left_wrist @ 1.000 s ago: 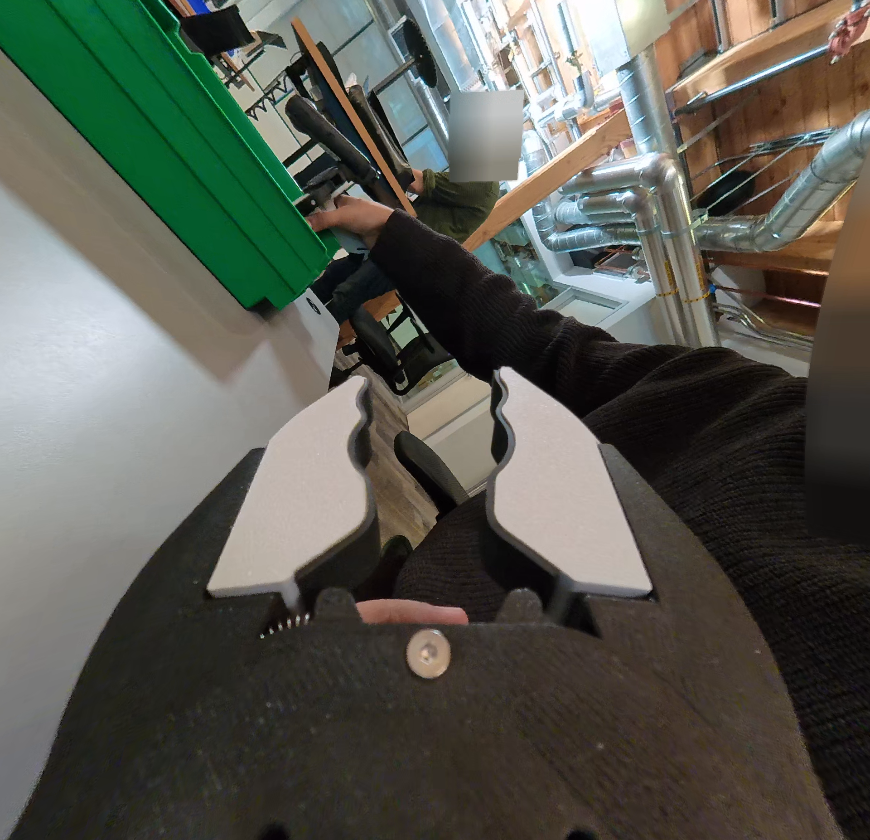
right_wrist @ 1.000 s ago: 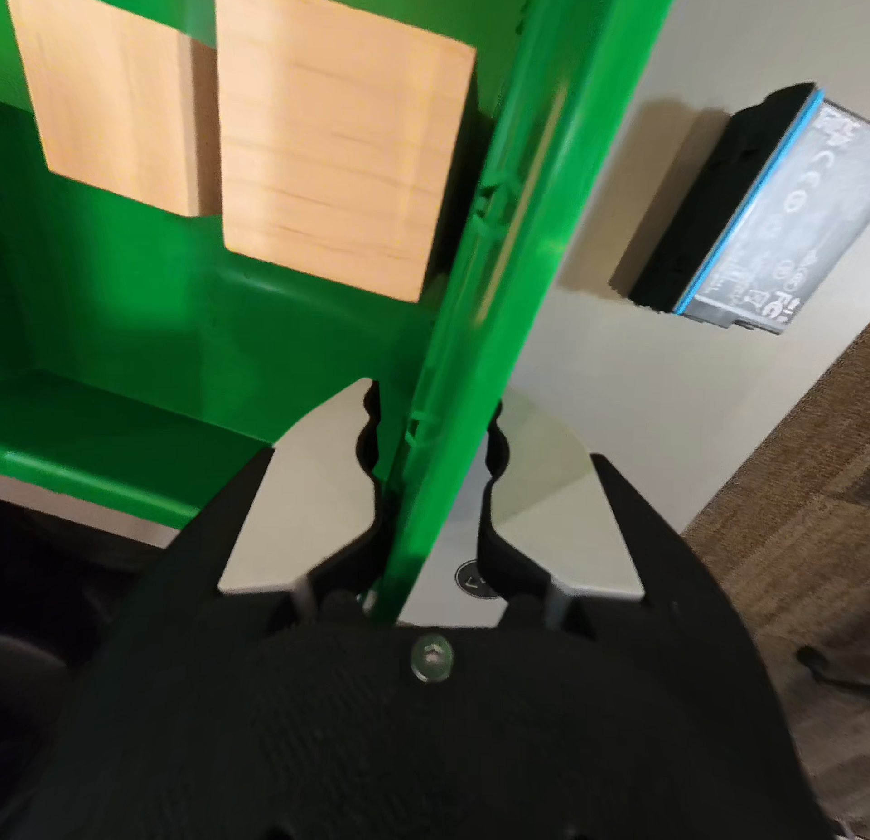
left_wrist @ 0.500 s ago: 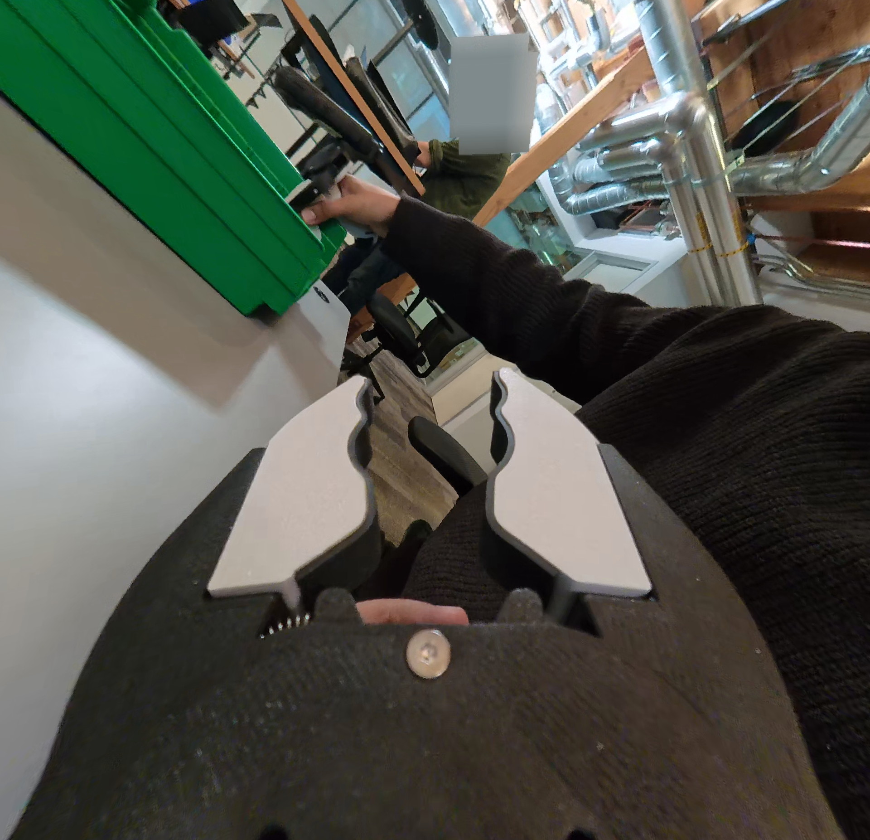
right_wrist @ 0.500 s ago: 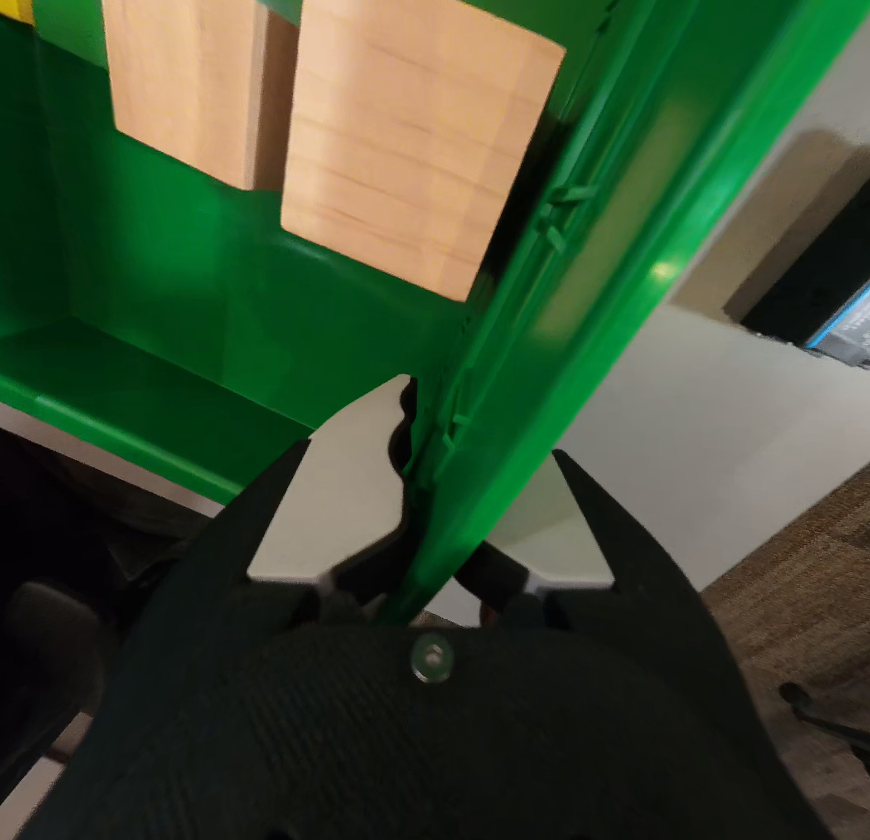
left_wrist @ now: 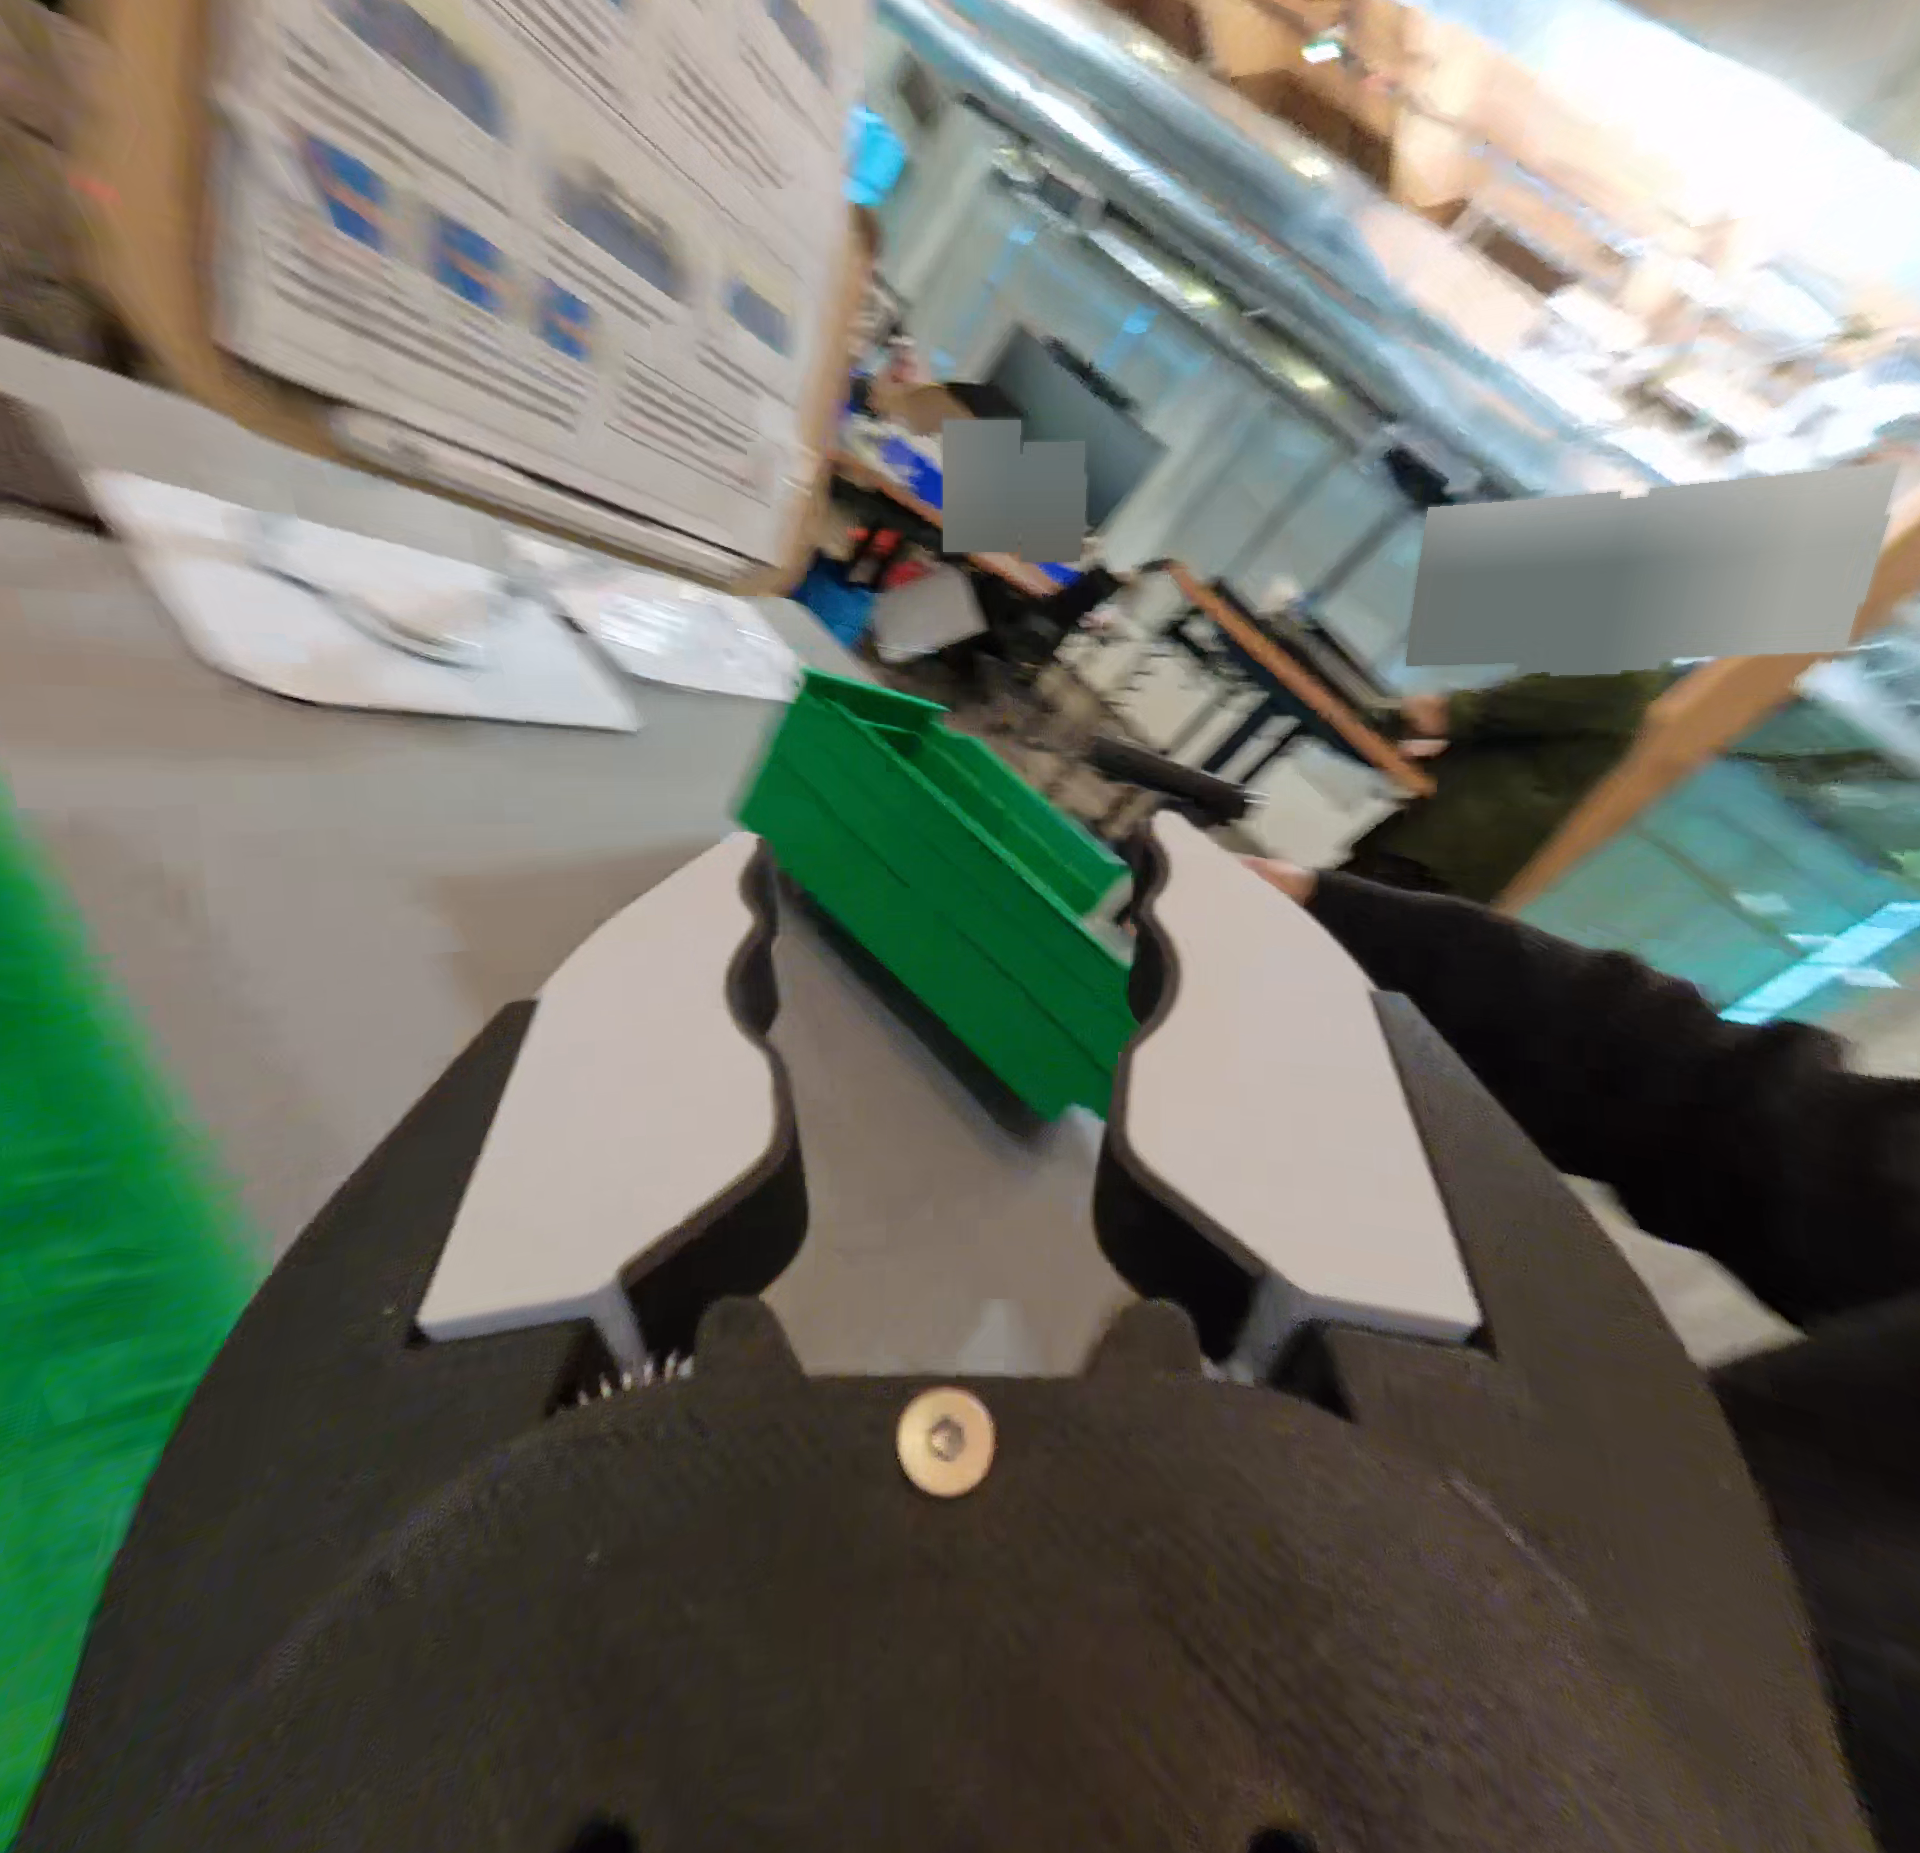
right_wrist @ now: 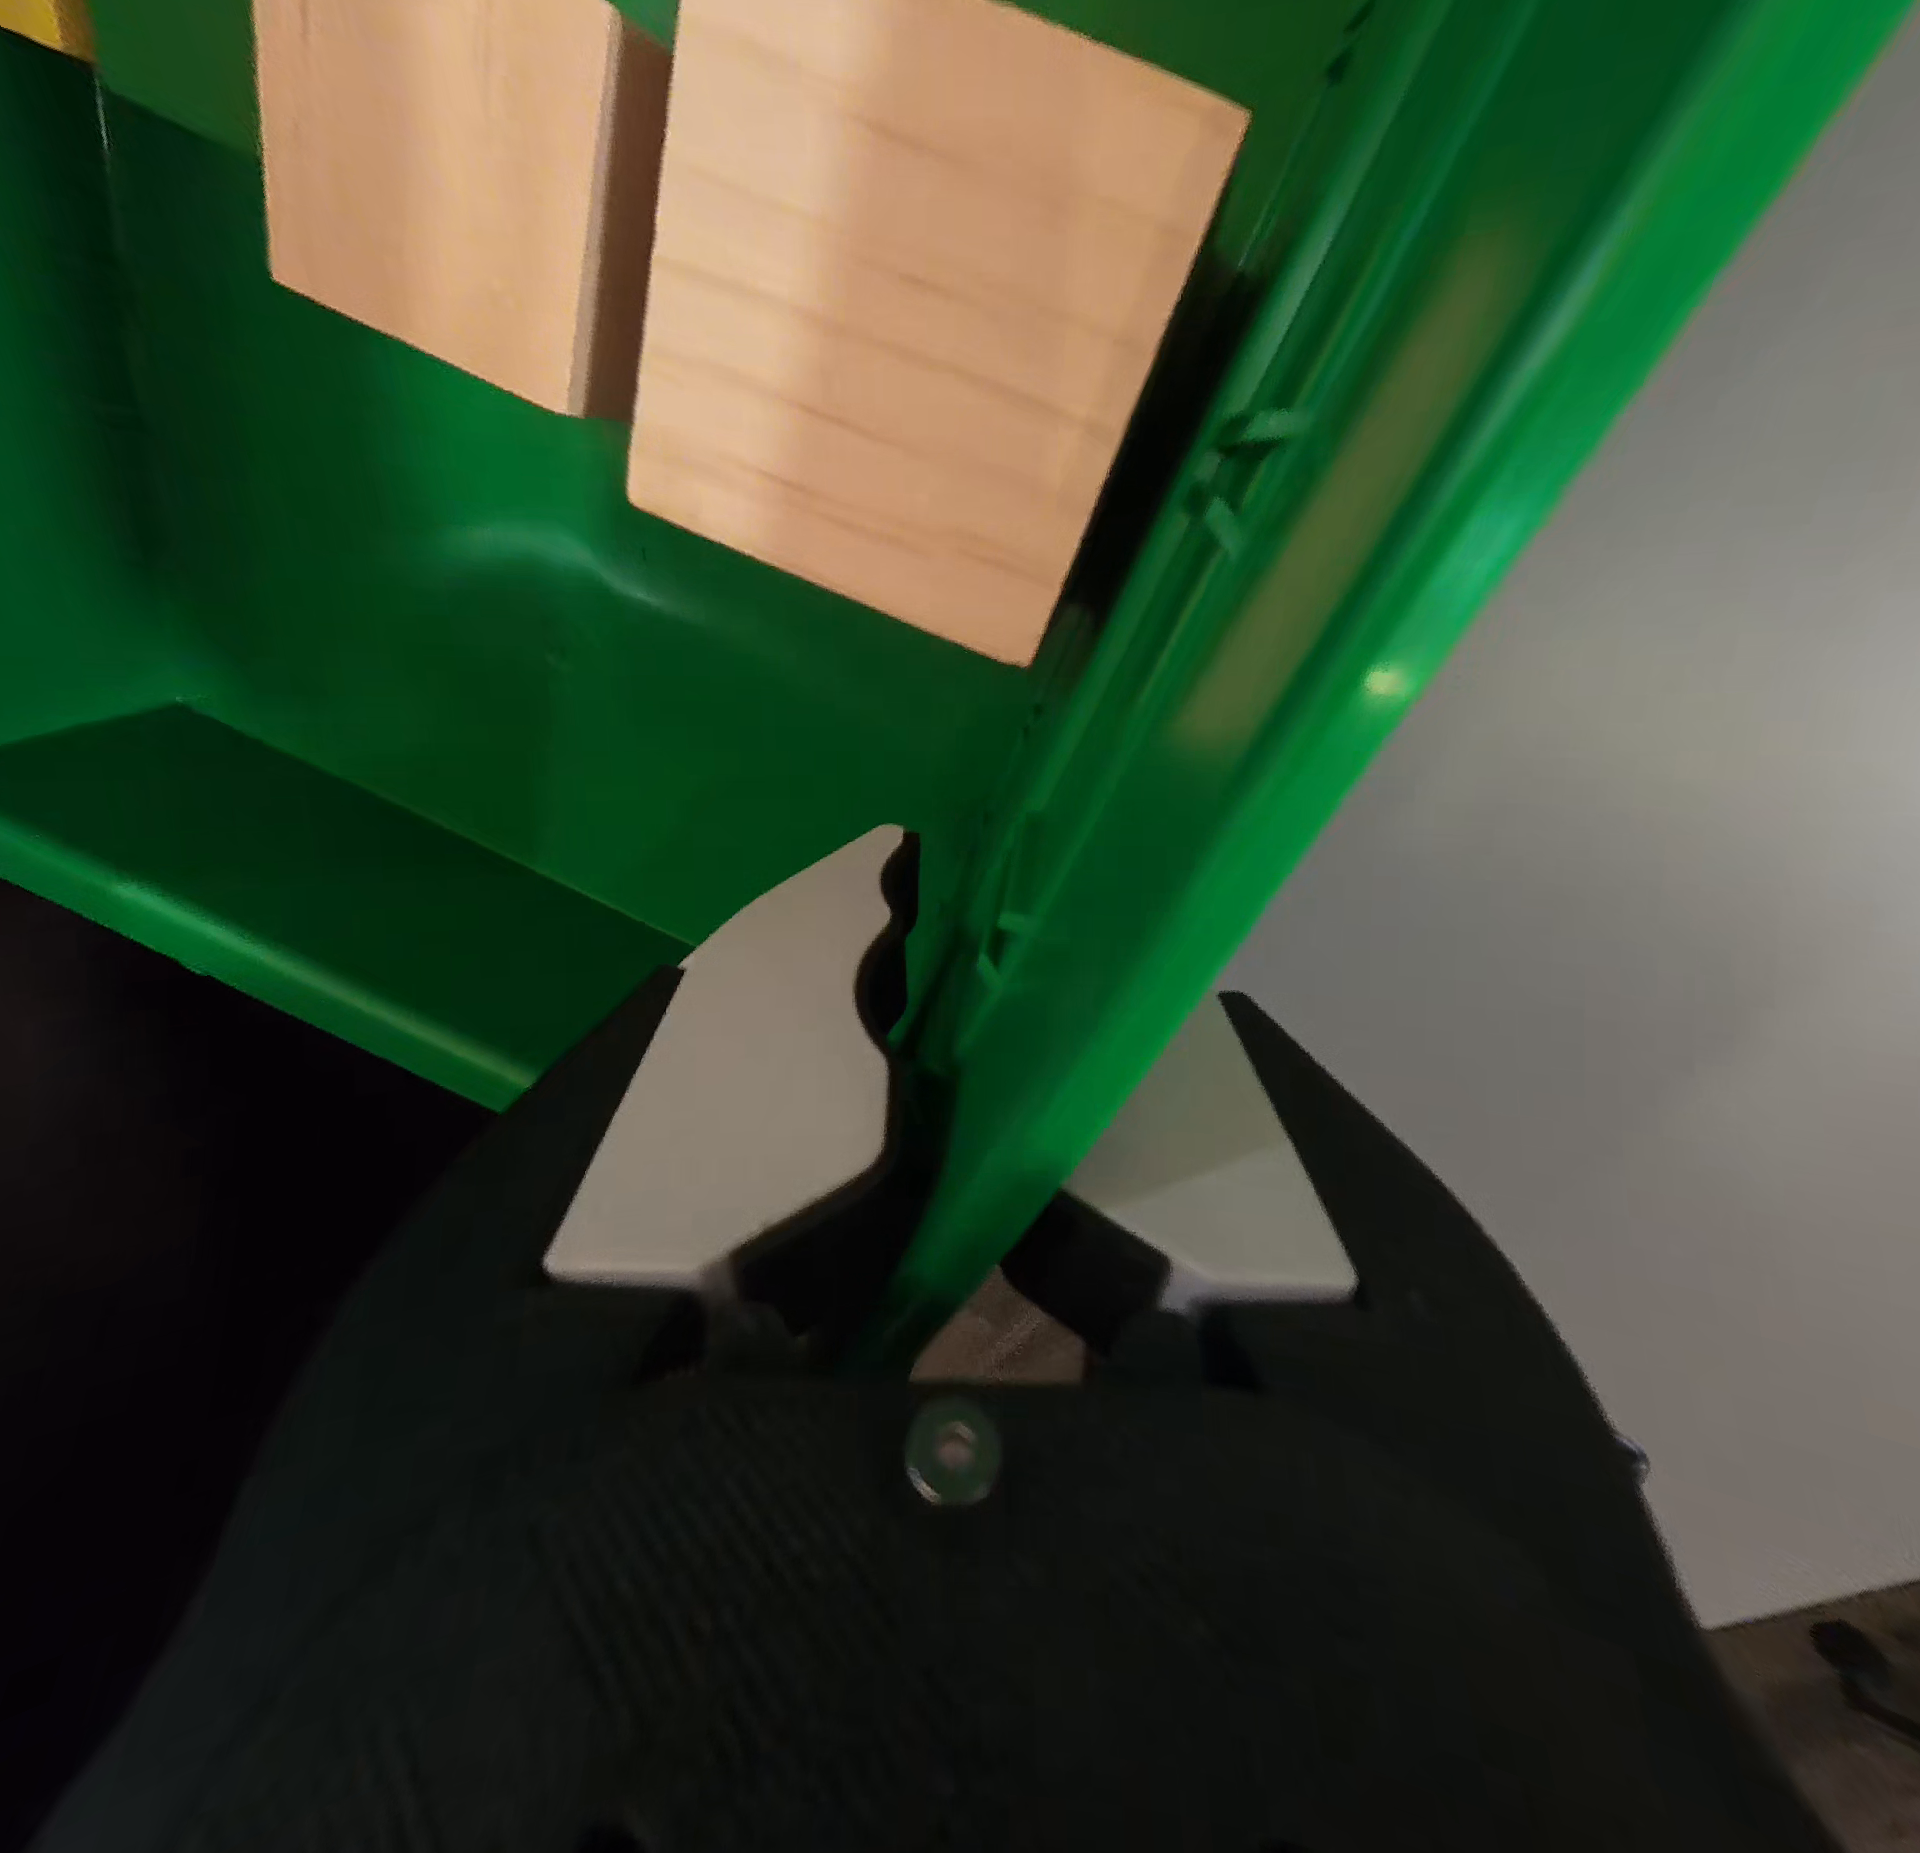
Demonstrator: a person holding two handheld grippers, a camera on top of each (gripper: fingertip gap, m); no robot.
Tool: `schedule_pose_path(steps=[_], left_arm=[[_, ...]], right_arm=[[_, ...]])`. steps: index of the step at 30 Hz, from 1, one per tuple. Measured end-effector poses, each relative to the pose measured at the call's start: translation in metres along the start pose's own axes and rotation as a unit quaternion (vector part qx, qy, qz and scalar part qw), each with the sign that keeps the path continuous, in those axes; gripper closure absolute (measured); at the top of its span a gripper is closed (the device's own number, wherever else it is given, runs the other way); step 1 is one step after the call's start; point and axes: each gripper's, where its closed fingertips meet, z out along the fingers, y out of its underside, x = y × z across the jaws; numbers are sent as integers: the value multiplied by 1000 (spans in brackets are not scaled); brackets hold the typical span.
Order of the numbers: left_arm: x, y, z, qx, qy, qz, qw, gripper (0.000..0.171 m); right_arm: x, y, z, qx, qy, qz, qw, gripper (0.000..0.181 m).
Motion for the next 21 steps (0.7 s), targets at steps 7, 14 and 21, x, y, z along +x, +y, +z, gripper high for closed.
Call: schedule_pose_path(steps=[7,14,21], left_arm=[[-186,-82,-142,-103,-380,153,906,93],[-277,-29,-194,-363,-461,136,799,100],[-299,16,-186,-468,-414,92,776,156]], right_arm=[[-50,-33,9,-3,1,-30,1000,168],[-94,-59,27,-11,5,-49,999,168],[-124,-74,53,-30,5,-71,997,168]])
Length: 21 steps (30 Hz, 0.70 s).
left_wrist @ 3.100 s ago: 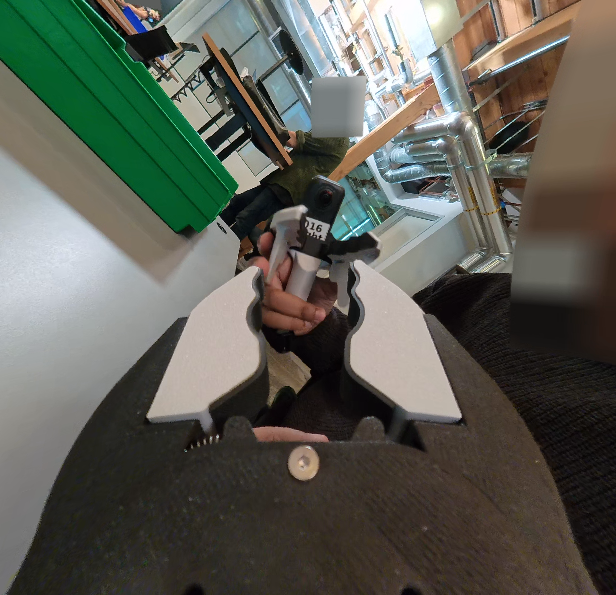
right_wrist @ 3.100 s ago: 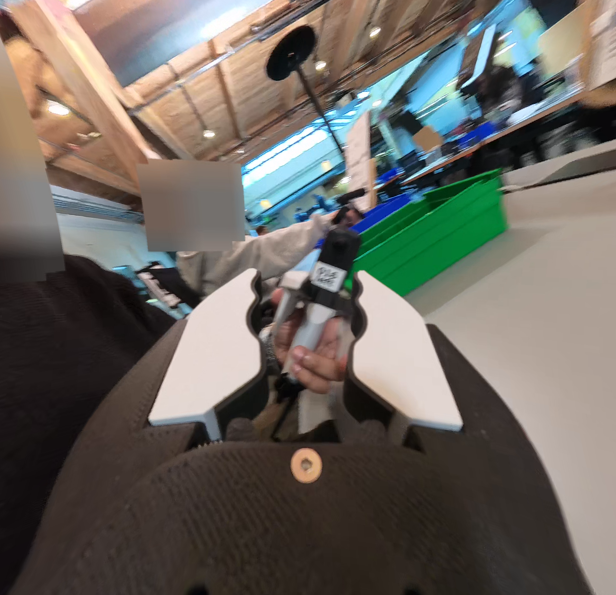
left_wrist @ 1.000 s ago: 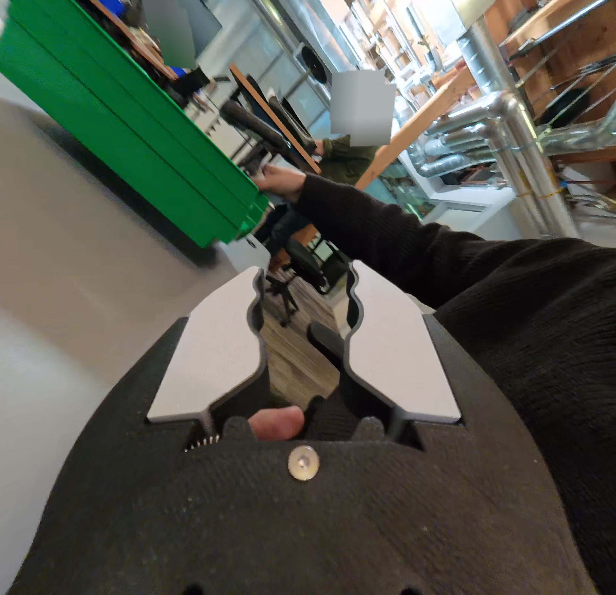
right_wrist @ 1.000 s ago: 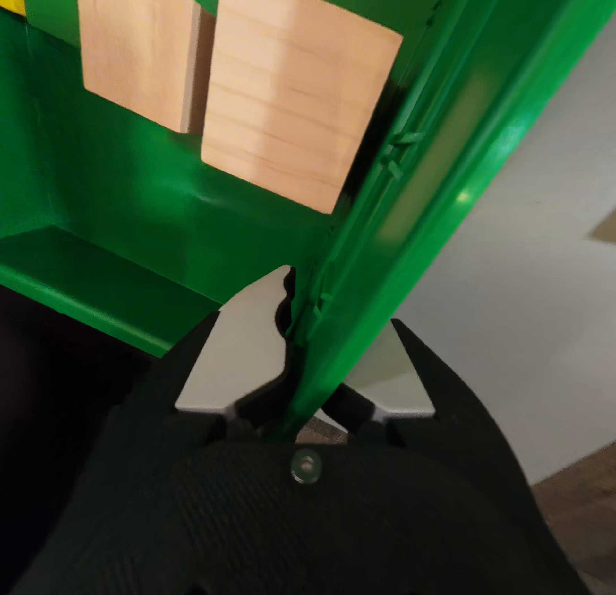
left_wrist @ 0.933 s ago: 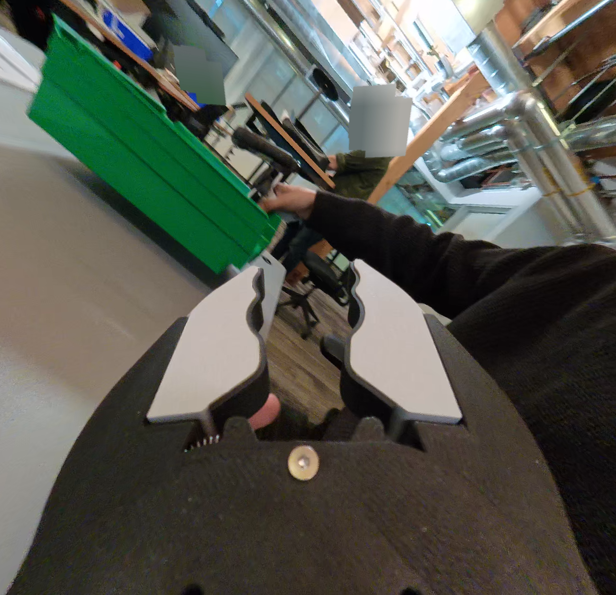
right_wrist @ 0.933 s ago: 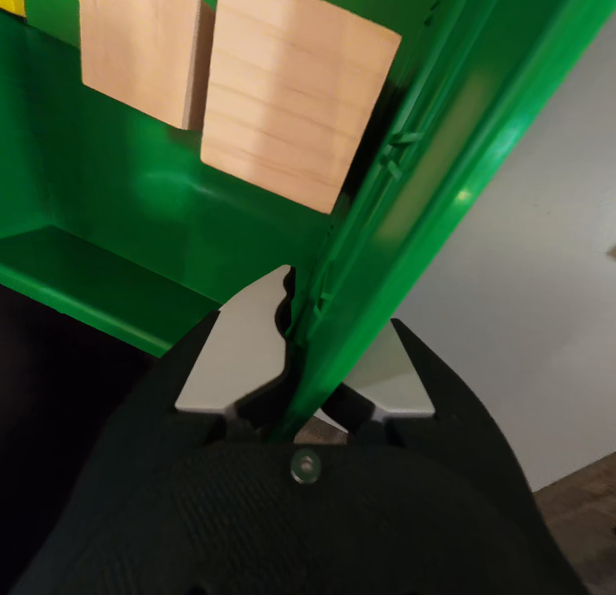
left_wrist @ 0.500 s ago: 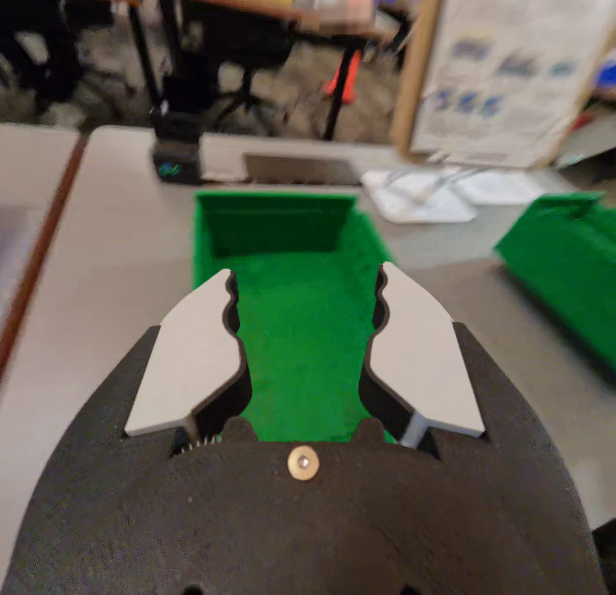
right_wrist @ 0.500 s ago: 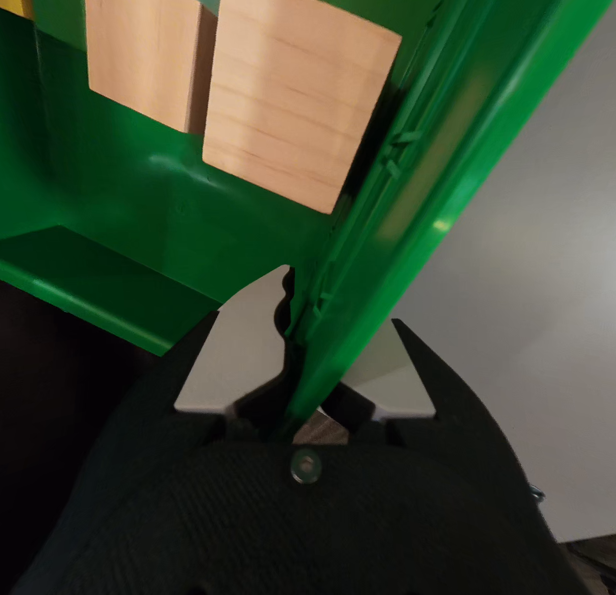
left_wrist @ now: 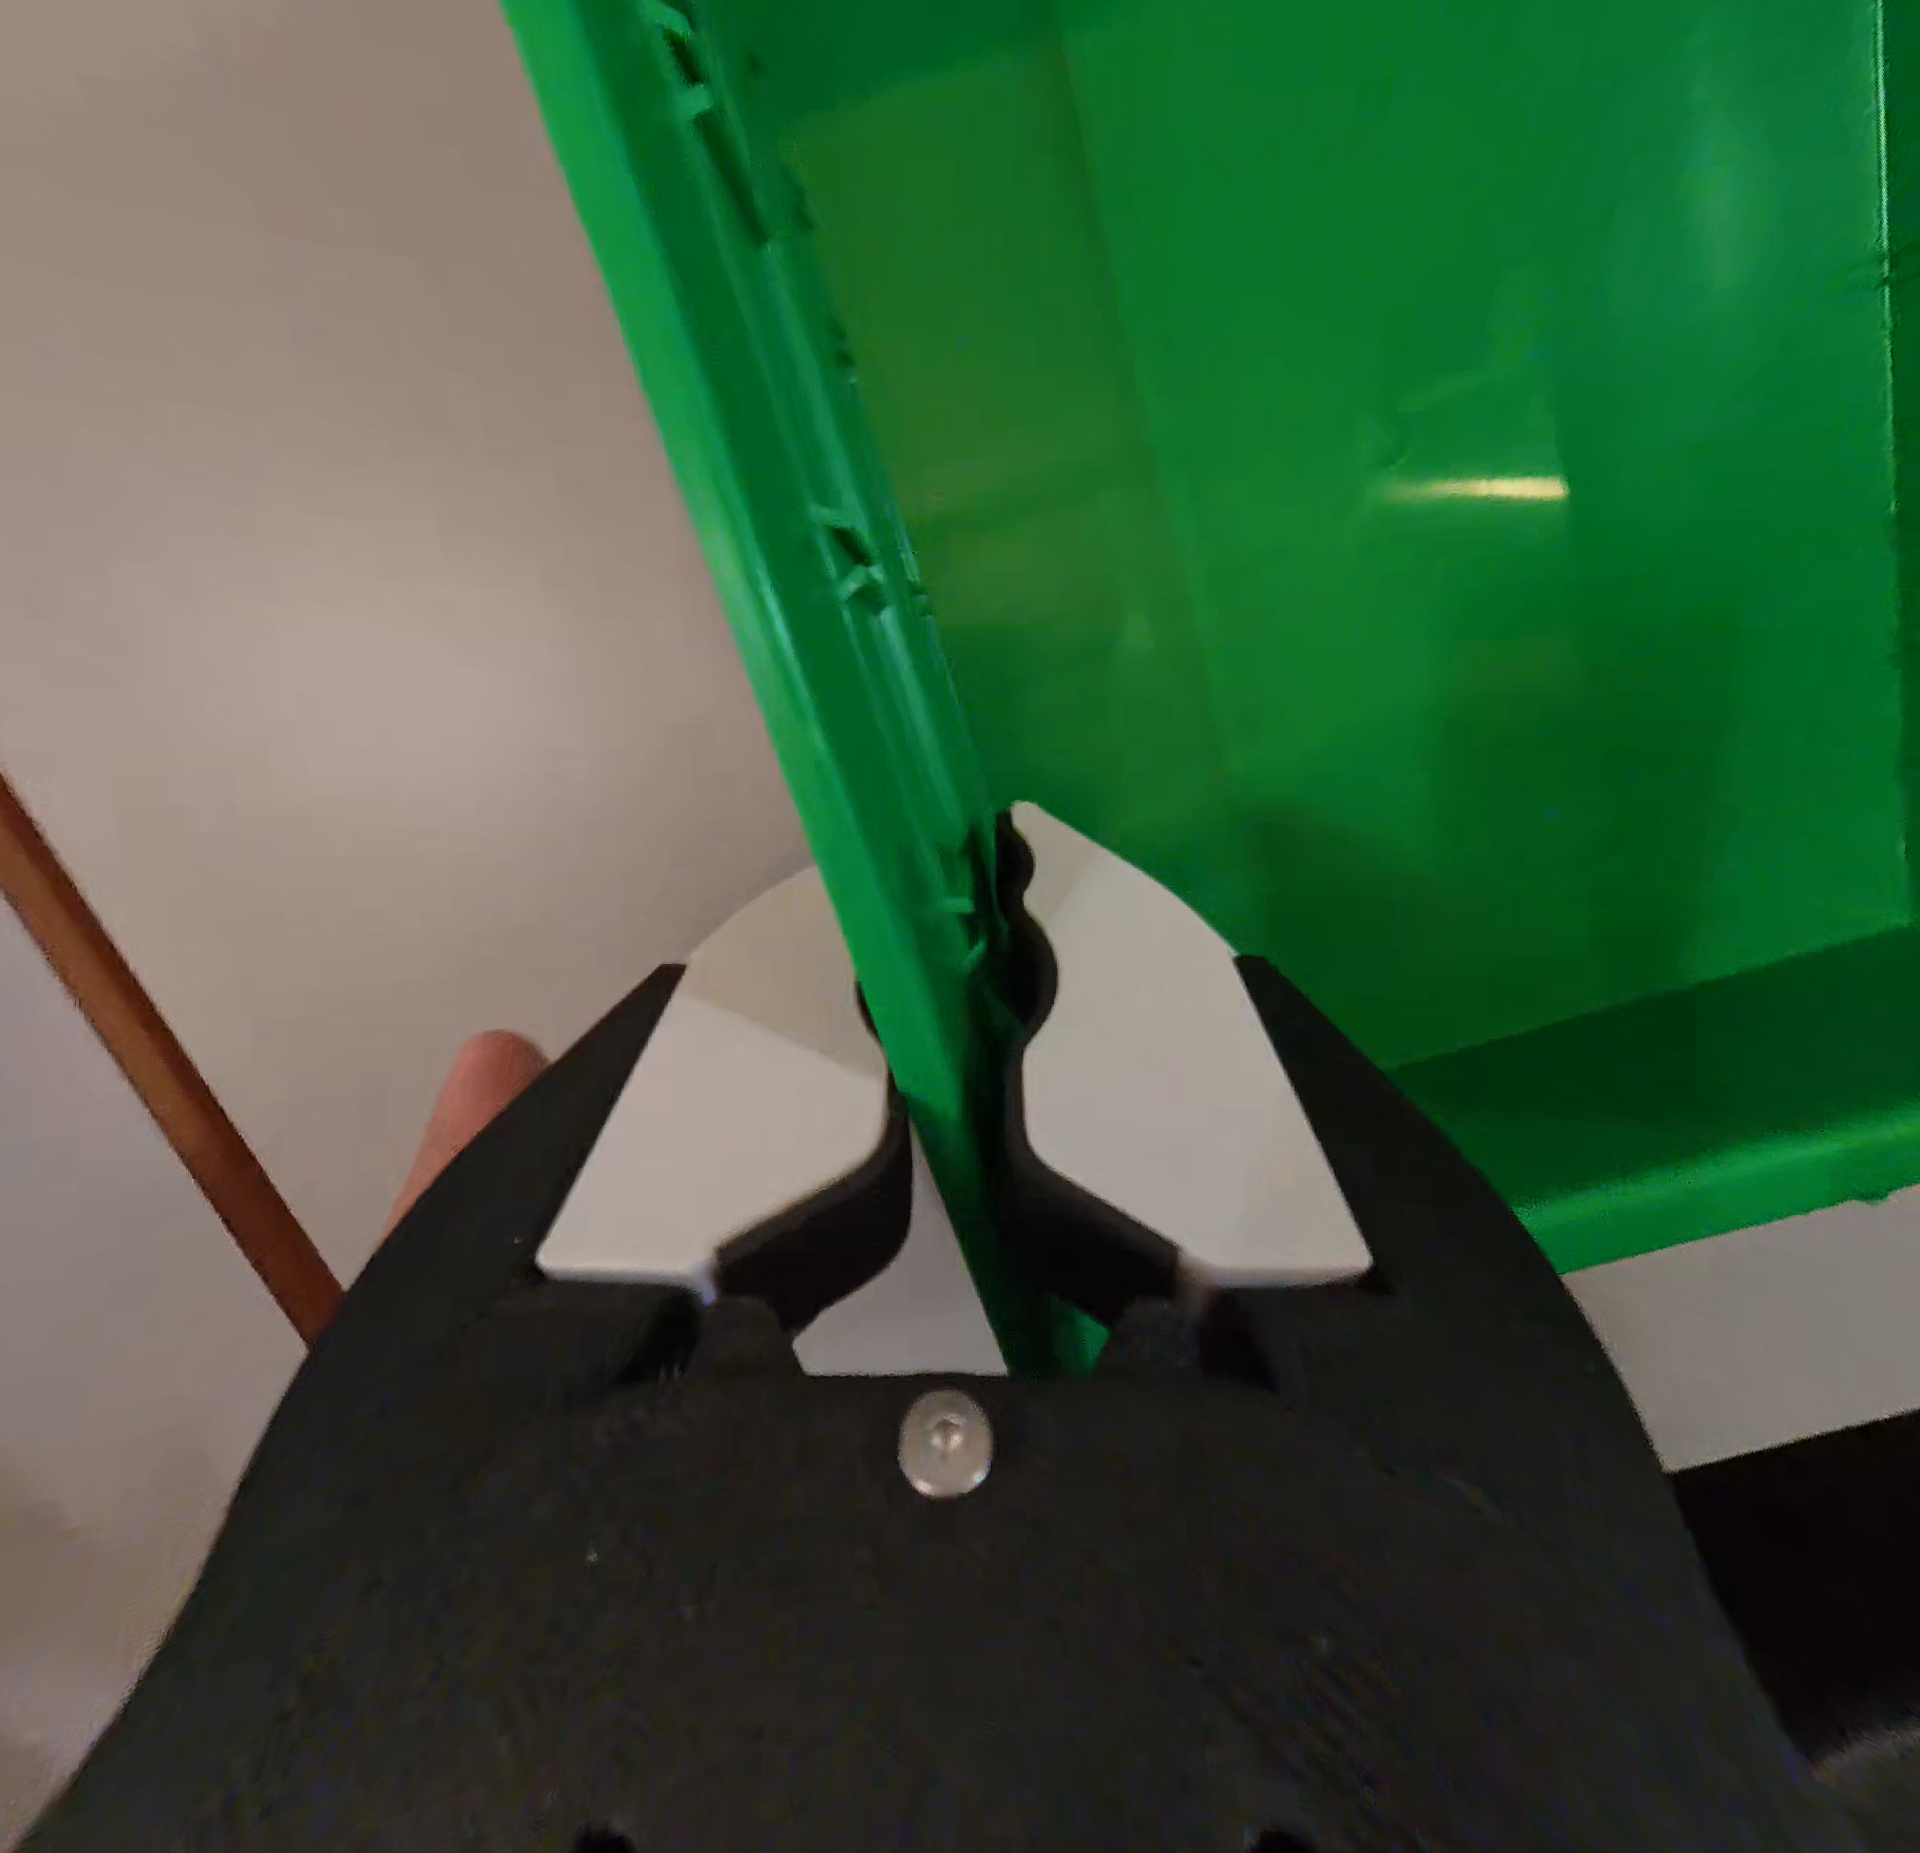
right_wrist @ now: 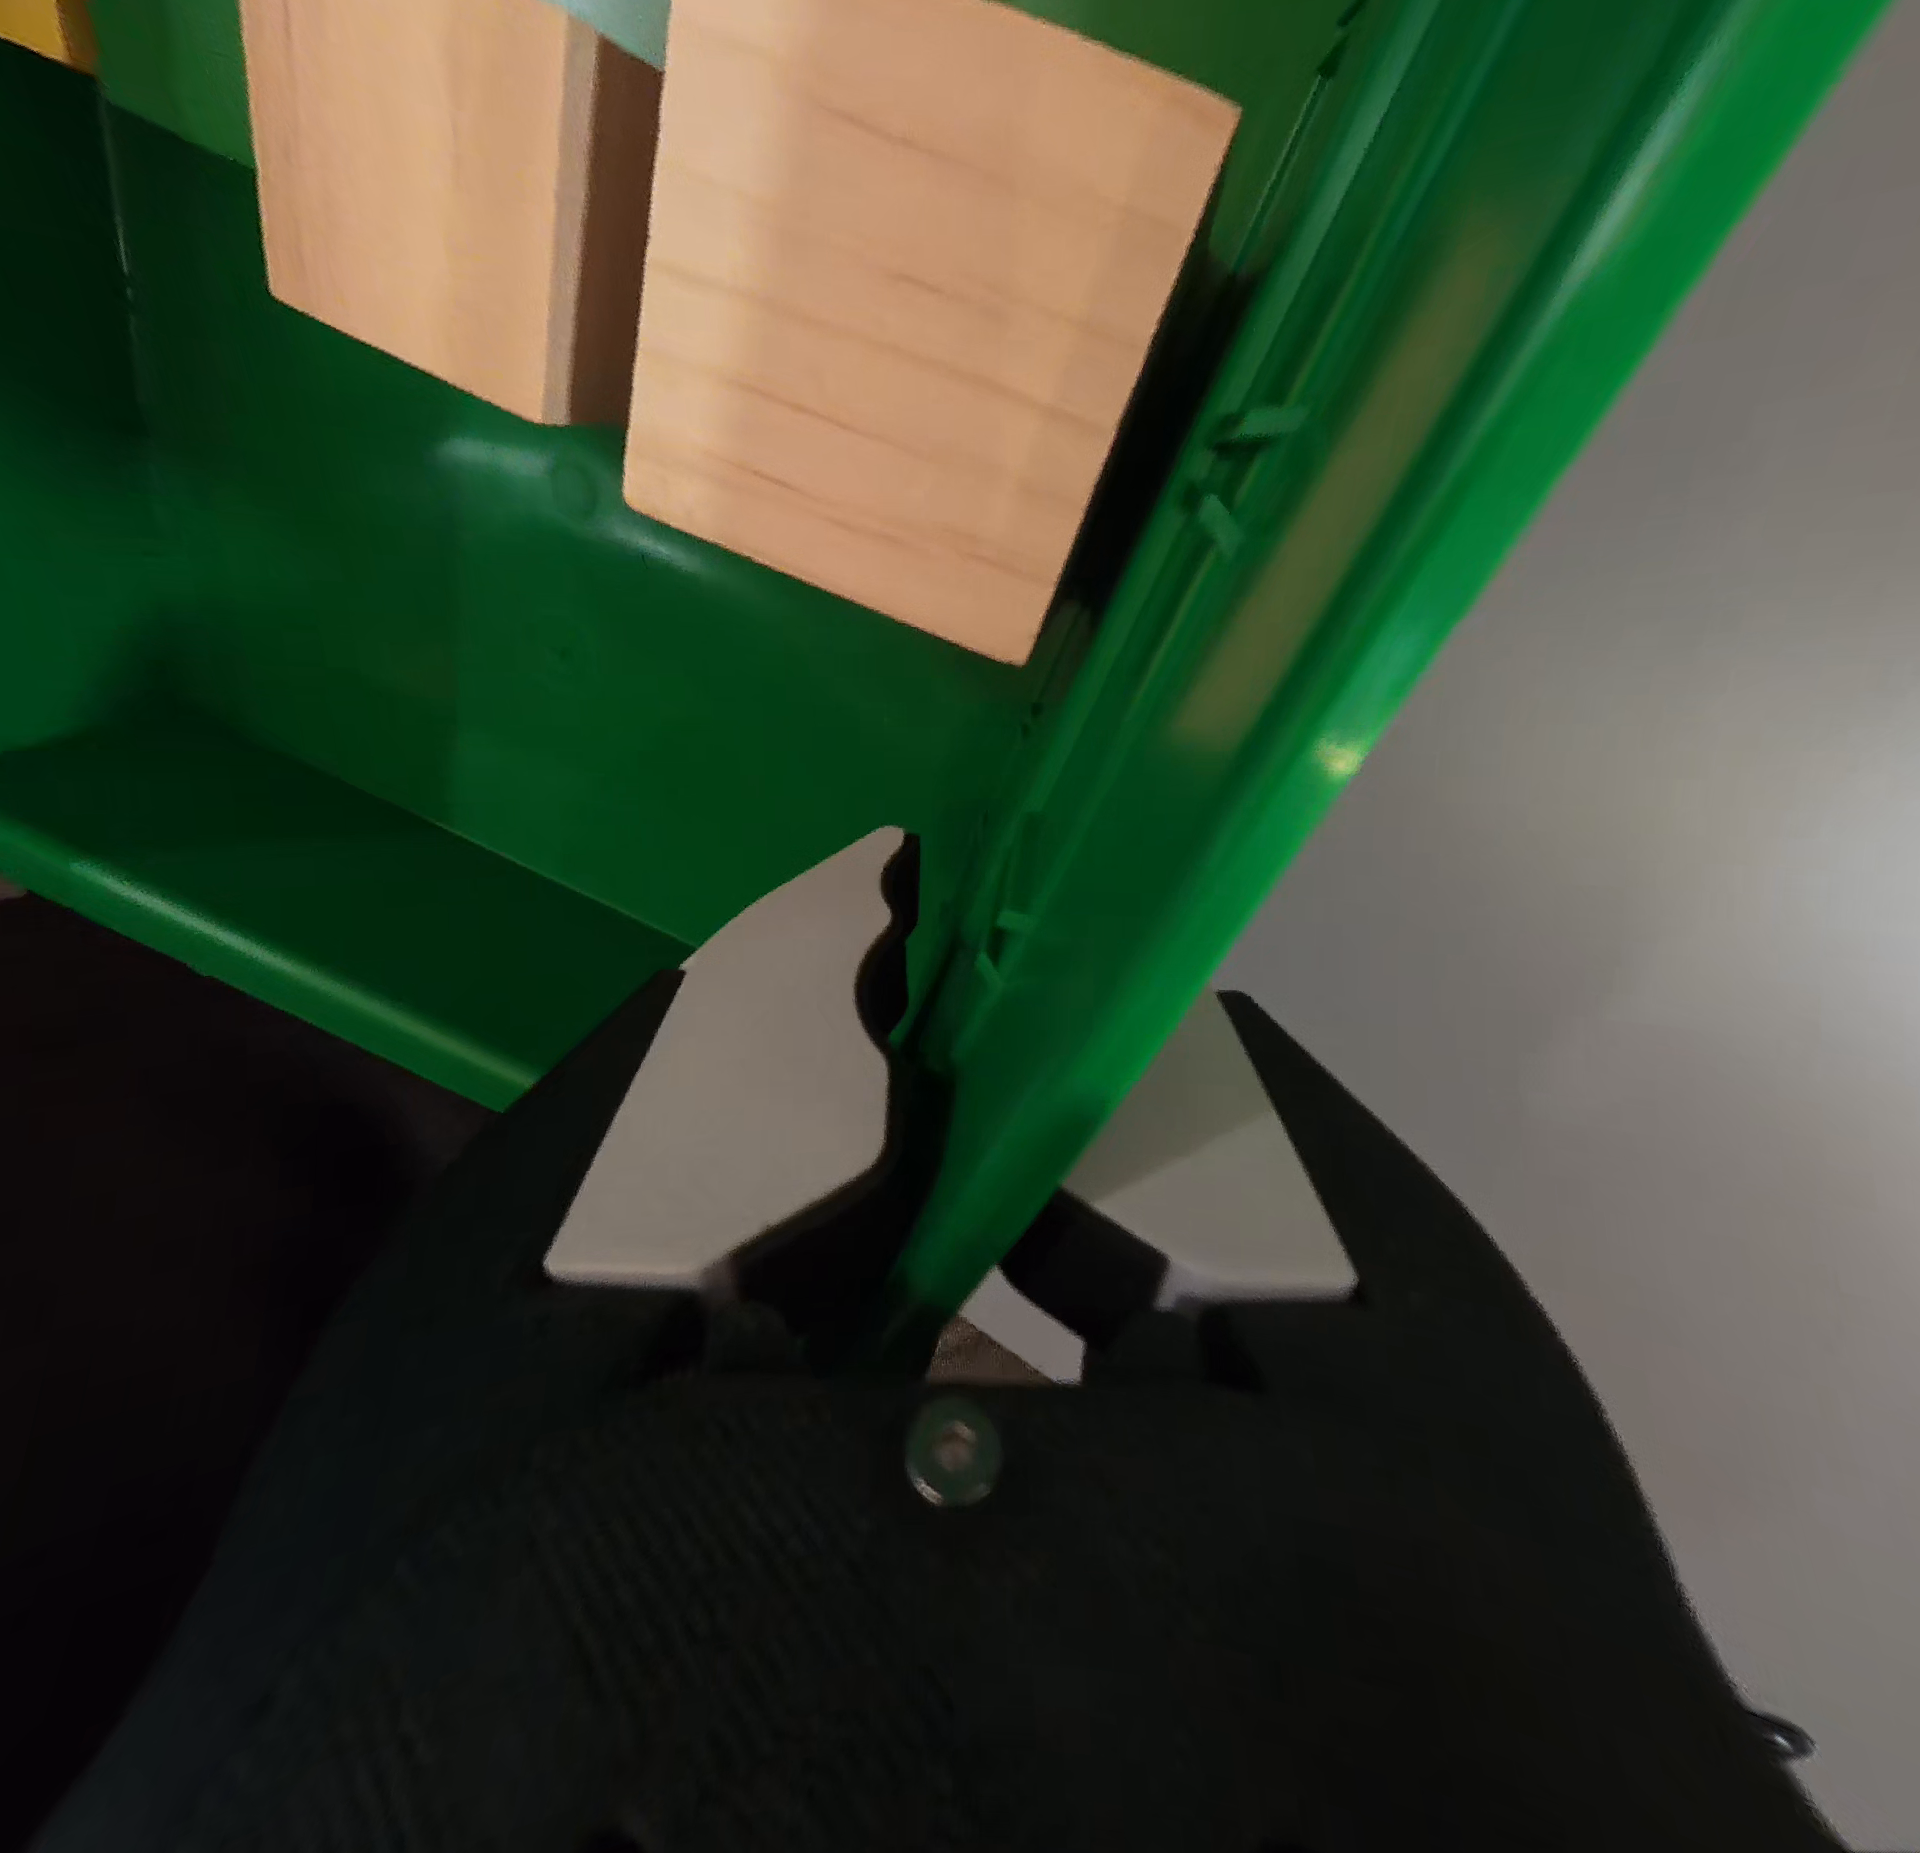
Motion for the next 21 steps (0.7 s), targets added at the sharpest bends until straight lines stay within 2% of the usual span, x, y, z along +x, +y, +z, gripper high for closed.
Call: schedule_pose_path(steps=[5,9,15,21], left_arm=[[2,0,1,-12,33,-24,999,161],[-8,12,-10,-23,30,-30,999,162],[-51,66,-62,-53,-1,-50,997,162],[-81,114,-128,-19,14,-116,993,162]], right_arm=[[-12,-16,11,-6,-4,0,1000,167],[-21,-36,19,2,-6,3,1000,168],[-46,-81,36,8,23,1,1000,167],[-107,-148,65,27,27,18,999,165]])
